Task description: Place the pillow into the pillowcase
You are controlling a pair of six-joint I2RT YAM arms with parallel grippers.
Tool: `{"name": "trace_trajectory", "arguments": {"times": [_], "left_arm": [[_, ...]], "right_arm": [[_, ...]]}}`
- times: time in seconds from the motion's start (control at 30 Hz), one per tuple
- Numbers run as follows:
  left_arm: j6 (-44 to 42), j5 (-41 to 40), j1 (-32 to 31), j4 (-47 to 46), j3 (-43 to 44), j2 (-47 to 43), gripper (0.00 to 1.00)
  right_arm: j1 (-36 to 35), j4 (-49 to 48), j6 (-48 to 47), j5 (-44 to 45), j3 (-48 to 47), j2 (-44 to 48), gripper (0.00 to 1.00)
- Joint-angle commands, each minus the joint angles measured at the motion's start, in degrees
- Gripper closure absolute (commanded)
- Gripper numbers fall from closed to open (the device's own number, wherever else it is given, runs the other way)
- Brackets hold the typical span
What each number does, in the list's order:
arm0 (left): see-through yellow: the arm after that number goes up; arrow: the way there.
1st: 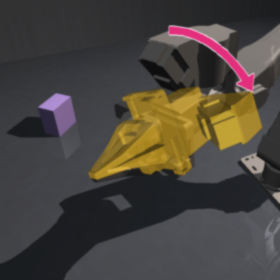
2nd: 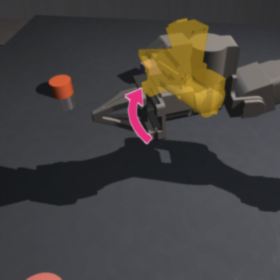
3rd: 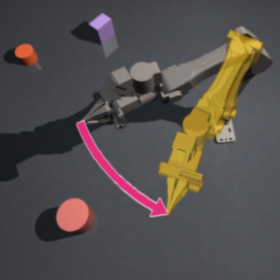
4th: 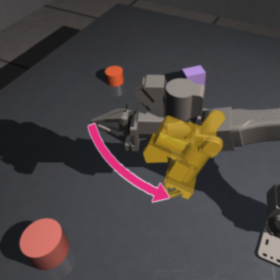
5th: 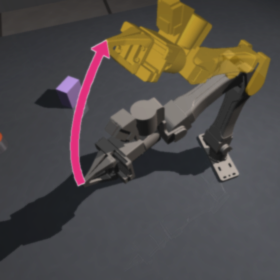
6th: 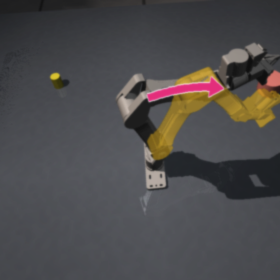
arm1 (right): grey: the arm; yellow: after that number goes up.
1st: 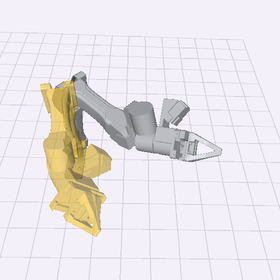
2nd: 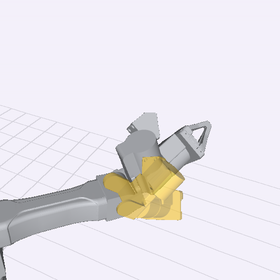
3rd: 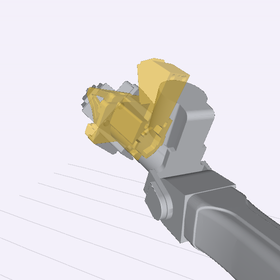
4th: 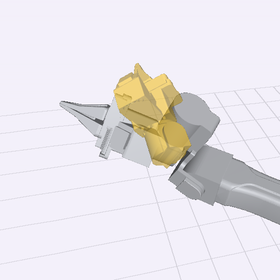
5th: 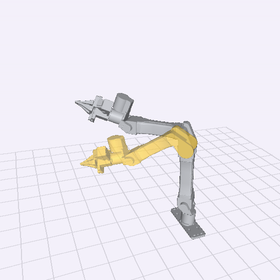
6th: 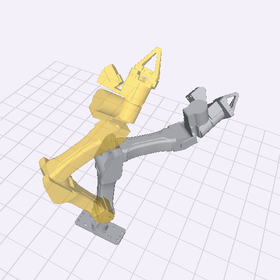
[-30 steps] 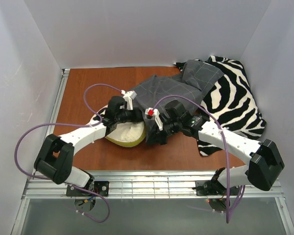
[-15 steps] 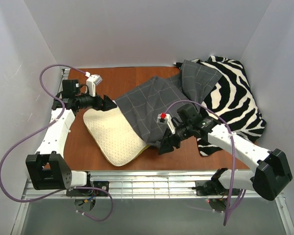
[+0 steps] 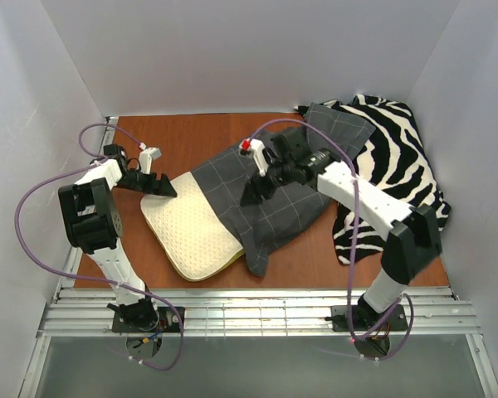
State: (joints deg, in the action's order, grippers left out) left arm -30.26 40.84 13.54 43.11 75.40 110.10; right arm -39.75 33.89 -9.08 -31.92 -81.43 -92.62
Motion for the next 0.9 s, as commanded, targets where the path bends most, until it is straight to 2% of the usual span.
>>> {"name": "trace_trajectory", "arguments": {"times": [0.0, 0.2, 0.23, 0.27, 0.37, 0.5, 0.73, 0.87], "left_arm": [[-8.1, 1.5, 0.1, 4.3, -0.9, 0.2, 0.02], [-7.2, 6.6, -0.6, 2.8, -5.6, 1.3, 0.03], [-7.0, 7.1, -0.6, 2.4, -6.0, 1.2, 0.10], [-6.4, 7.9, -0.6, 1.6, -6.3, 0.6, 0.22], [-5.0, 9.3, -0.7, 1.9, -5.3, 0.1, 0.43], [-3.5, 10.8, -0.8, 1.8, -5.1, -1.4, 0.47], [-2.3, 11.0, -0.8, 1.0, -6.4, -3.0, 0.48], [-1.2, 10.2, -0.8, -0.3, -7.5, -4.0, 0.49]], "right_arm": [[0.8, -2.2, -1.2, 7.0, -11.4, -7.6, 0.26], [-0.5, -2.5, -1.8, 12.1, -29.3, -22.7, 0.26], [-1.6, -2.4, -2.0, 12.8, -31.1, -24.3, 0.26], [-2.4, -2.3, -2.5, 14.7, -33.4, -27.0, 0.26], [-6.9, -3.0, -4.1, 22.3, -34.7, -30.3, 0.26], [-12.0, -3.4, -5.5, 33.4, -35.5, -34.0, 0.23], [-13.4, -6.6, -7.2, 40.6, -37.7, -39.6, 0.21], [-12.8, -9.0, -9.8, 49.9, -39.9, -44.8, 0.36]]}}
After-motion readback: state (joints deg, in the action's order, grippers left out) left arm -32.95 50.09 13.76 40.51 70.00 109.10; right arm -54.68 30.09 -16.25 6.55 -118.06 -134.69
